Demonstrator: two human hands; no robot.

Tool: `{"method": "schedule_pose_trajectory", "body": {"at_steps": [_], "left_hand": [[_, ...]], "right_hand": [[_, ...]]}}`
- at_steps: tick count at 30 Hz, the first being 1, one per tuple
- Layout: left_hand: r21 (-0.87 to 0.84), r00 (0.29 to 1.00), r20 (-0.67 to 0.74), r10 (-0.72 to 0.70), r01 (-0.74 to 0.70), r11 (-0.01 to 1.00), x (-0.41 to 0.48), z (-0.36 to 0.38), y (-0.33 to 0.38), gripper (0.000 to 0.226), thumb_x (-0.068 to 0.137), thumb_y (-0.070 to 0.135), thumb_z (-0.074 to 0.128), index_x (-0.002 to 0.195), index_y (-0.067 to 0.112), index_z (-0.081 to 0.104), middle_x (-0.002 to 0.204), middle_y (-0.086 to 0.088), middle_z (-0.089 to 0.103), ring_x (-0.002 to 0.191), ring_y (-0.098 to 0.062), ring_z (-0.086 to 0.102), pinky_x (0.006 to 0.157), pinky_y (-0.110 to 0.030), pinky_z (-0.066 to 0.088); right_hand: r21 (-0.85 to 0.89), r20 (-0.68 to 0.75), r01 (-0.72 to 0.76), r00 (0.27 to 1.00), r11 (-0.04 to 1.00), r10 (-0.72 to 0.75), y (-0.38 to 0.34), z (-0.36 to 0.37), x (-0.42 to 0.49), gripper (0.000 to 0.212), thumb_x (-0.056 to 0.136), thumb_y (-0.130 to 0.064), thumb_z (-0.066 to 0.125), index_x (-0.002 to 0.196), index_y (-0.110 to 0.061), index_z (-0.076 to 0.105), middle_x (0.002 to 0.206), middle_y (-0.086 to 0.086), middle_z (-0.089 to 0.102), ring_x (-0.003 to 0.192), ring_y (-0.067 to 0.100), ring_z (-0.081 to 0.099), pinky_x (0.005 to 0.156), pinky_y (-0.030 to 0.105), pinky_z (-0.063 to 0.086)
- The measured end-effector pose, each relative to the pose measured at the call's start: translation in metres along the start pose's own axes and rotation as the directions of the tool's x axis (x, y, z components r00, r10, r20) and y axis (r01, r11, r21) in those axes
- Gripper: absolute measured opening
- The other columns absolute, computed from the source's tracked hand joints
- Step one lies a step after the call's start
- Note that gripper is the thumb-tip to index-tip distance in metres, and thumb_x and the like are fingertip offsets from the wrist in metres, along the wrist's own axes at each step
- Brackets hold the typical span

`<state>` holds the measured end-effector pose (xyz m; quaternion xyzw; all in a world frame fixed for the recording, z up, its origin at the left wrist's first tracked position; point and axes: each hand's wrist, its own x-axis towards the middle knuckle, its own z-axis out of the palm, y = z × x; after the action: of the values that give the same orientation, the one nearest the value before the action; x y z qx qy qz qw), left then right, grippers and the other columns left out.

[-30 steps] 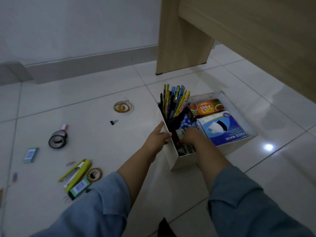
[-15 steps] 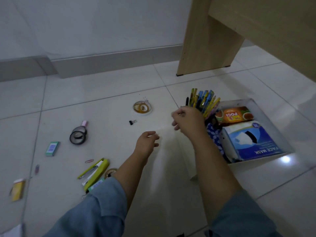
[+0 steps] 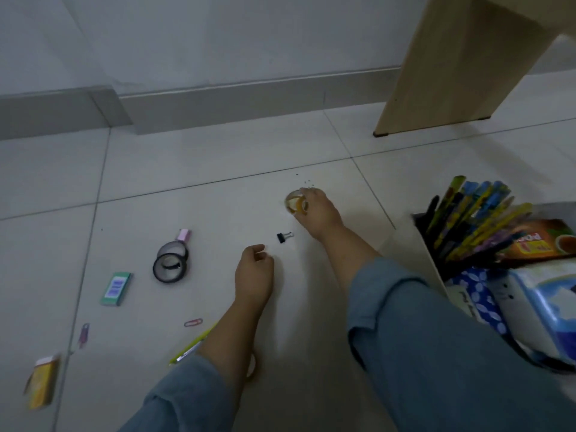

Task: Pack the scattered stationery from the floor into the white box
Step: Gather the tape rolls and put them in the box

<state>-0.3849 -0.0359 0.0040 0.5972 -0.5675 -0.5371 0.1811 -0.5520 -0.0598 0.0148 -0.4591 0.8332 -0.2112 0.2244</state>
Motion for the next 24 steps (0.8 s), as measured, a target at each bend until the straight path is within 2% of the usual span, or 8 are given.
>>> {"method": "schedule_pose_trajectory", "body": {"at_steps": [3, 5, 8, 13, 17, 20, 24], "left_hand": [[-0.036, 1.000, -0.015, 0.019, -0.020, 0.999, 0.009, 0.005, 0.000, 0.036, 0.092, 0.017, 0.046, 0.128, 0.015, 0.046, 0.124, -0.007, 0.055, 0.110, -0.027, 0.055, 0.100, -0.045, 0.045], [-0.053, 0.999, -0.025, 0.040, -0.042, 0.998, 0.015, 0.008, 0.001, 0.036, 0.092, 0.016, 0.046, 0.128, 0.015, 0.046, 0.124, -0.007, 0.054, 0.110, -0.025, 0.055, 0.099, -0.041, 0.045], [-0.039, 0.996, -0.047, 0.077, -0.079, 0.996, 0.027, 0.013, 0.007, 0.036, 0.092, 0.014, 0.046, 0.127, 0.013, 0.046, 0.124, -0.007, 0.055, 0.106, -0.022, 0.053, 0.091, -0.030, 0.043], [0.063, 0.987, -0.069, 0.143, -0.139, 0.988, 0.049, 0.018, 0.026, 0.033, 0.092, 0.013, 0.047, 0.124, 0.008, 0.051, 0.121, -0.012, 0.060, 0.104, -0.025, 0.057, 0.088, -0.028, 0.044], [0.222, 0.992, 0.058, 0.111, -0.122, 0.967, 0.054, 0.027, 0.041, 0.028, 0.091, 0.023, 0.053, 0.111, 0.006, 0.063, 0.112, -0.016, 0.067, 0.103, -0.031, 0.062, 0.094, -0.039, 0.049], [0.436, 0.979, 0.192, 0.063, -0.143, 0.889, 0.050, 0.033, 0.052, 0.031, 0.089, 0.037, 0.056, 0.103, 0.010, 0.066, 0.107, -0.012, 0.068, 0.102, -0.031, 0.062, 0.094, -0.040, 0.049], [0.598, 0.947, 0.318, -0.032, -0.174, 0.783, 0.040, 0.036, 0.061, 0.029, 0.090, 0.022, 0.054, 0.107, 0.002, 0.066, 0.111, -0.020, 0.066, 0.105, -0.036, 0.061, 0.093, -0.042, 0.052]], "right_hand": [[-0.106, 0.069, 0.050, 0.997, 0.993, -0.043, 0.000, 0.007, 0.020, 0.055, 0.090, -0.020, 0.059, 0.141, -0.015, 0.040, 0.146, 0.013, 0.037, 0.132, 0.029, 0.038, 0.108, 0.032, 0.033], [-0.166, 0.049, 0.040, 0.998, 0.985, -0.032, -0.002, 0.010, 0.025, 0.049, 0.088, -0.021, 0.060, 0.135, -0.014, 0.047, 0.139, 0.013, 0.042, 0.126, 0.030, 0.043, 0.103, 0.031, 0.037], [-0.116, 0.027, 0.011, 1.000, 0.993, -0.008, -0.001, 0.008, 0.017, 0.042, 0.084, -0.019, 0.066, 0.125, -0.014, 0.056, 0.130, 0.014, 0.048, 0.119, 0.033, 0.047, 0.096, 0.033, 0.041], [-0.016, -0.006, -0.036, 0.999, 0.999, 0.035, 0.002, 0.010, -0.031, 0.033, 0.078, -0.016, 0.071, 0.110, -0.020, 0.065, 0.120, 0.009, 0.058, 0.110, 0.031, 0.056, 0.086, 0.030, 0.046], [0.131, -0.043, -0.042, 0.998, 0.990, 0.048, 0.009, 0.016, -0.076, 0.034, 0.073, -0.015, 0.073, 0.106, -0.023, 0.065, 0.118, 0.004, 0.058, 0.108, 0.027, 0.055, 0.087, 0.030, 0.046], [0.169, -0.059, -0.030, 0.997, 0.985, 0.041, 0.016, 0.016, -0.094, 0.037, 0.070, -0.014, 0.074, 0.105, -0.019, 0.063, 0.118, 0.004, 0.055, 0.105, 0.027, 0.055, 0.084, 0.033, 0.048], [0.230, -0.070, -0.013, 0.997, 0.973, 0.030, 0.022, 0.014, -0.106, 0.037, 0.069, -0.011, 0.074, 0.104, -0.014, 0.063, 0.118, 0.006, 0.057, 0.106, 0.026, 0.056, 0.082, 0.031, 0.047]]}}
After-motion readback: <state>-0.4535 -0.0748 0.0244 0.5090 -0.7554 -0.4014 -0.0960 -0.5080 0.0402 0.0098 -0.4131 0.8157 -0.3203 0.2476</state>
